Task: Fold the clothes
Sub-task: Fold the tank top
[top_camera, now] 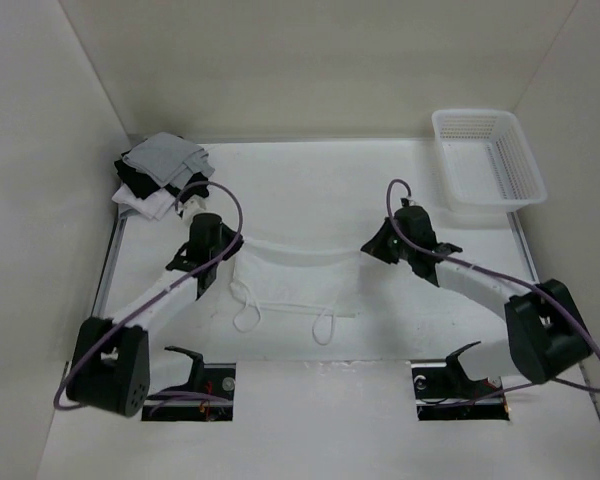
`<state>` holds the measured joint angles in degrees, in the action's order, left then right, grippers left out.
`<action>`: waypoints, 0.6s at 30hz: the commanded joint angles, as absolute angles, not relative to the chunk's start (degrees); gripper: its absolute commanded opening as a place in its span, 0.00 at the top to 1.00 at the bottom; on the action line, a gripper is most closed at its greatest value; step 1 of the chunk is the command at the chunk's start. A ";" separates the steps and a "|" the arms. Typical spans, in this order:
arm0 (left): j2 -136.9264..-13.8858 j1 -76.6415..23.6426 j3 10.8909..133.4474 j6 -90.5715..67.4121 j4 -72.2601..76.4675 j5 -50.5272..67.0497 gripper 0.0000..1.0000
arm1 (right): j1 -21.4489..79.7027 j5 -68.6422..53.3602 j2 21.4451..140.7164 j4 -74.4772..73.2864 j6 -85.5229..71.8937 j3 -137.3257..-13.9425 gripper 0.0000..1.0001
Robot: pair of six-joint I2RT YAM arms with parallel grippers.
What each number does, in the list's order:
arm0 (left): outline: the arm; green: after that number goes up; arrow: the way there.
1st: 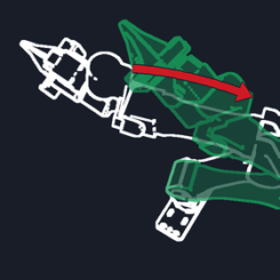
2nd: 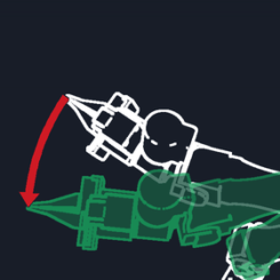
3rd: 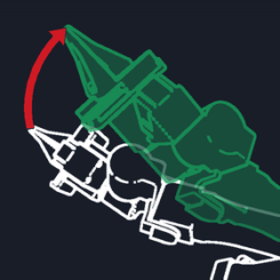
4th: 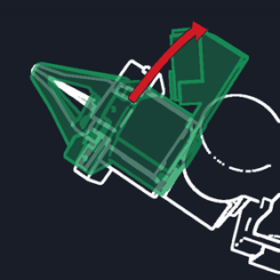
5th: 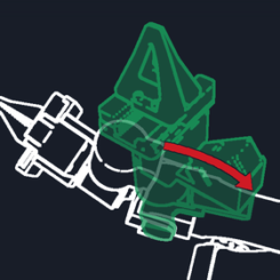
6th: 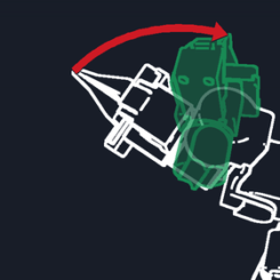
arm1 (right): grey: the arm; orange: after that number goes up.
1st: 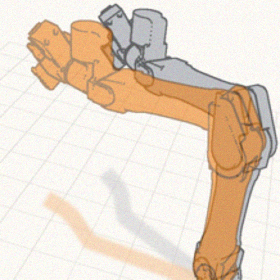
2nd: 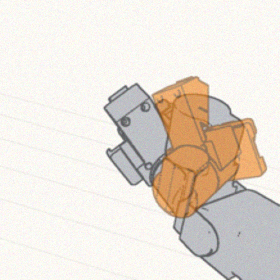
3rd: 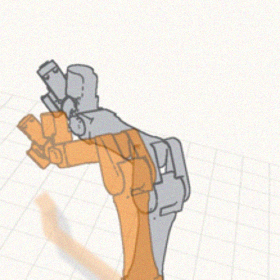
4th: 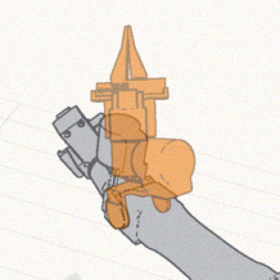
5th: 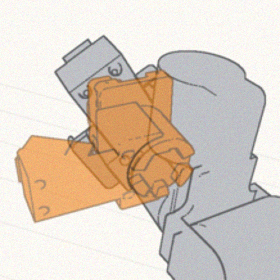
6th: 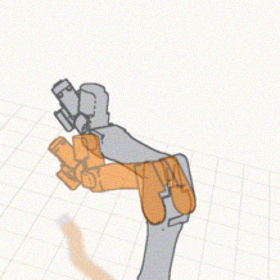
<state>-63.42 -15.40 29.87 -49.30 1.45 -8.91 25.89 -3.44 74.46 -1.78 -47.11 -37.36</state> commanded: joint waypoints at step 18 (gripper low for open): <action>-84.47 -6.73 33.94 -56.07 32.16 -1.85 0.96 | 22.71 -6.77 84.74 11.51 -43.15 -44.66 0.97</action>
